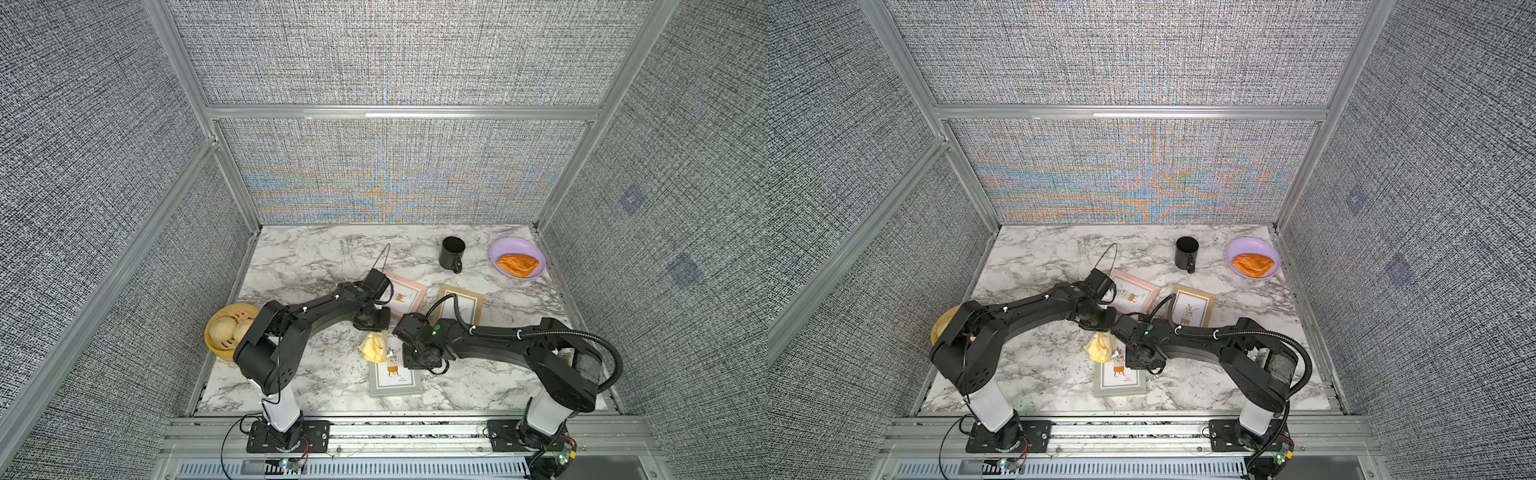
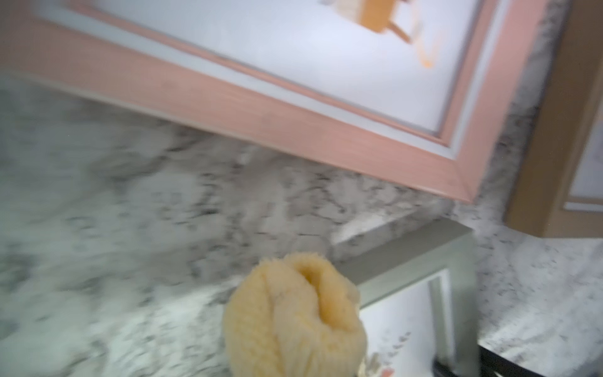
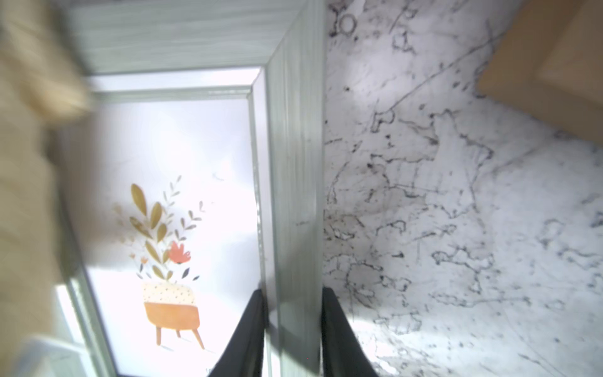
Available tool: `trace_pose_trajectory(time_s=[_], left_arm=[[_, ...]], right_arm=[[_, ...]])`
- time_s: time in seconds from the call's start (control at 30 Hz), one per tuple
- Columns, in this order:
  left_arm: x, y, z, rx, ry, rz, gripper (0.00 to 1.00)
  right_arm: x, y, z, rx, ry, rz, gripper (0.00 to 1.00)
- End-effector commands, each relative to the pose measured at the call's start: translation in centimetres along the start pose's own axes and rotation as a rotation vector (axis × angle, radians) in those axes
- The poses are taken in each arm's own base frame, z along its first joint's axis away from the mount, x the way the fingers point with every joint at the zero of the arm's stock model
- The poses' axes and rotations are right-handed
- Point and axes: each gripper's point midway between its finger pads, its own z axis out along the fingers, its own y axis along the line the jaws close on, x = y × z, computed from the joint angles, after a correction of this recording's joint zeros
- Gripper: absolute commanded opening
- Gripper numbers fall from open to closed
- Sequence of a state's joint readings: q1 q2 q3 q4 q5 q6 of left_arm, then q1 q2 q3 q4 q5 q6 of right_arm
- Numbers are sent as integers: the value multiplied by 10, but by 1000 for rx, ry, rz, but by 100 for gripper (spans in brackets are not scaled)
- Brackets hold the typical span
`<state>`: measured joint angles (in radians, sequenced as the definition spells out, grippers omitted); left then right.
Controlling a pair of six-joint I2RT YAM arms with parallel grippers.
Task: Wipe the picture frame with a cloth
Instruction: Wipe the dirt from the picture frame.
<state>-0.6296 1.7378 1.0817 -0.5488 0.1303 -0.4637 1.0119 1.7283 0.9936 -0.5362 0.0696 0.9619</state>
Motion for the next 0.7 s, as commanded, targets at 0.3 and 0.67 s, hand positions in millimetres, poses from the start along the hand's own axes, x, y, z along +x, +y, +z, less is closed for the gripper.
trace_pose_trajectory(time_s=[0.3, 0.67], left_arm=[[31, 7, -10, -18, 46, 54, 0], [133, 10, -18, -34, 172, 13, 0]], right_arm=[[17, -53, 12, 231, 74, 7, 12], [13, -44, 11, 211, 68, 33, 11]])
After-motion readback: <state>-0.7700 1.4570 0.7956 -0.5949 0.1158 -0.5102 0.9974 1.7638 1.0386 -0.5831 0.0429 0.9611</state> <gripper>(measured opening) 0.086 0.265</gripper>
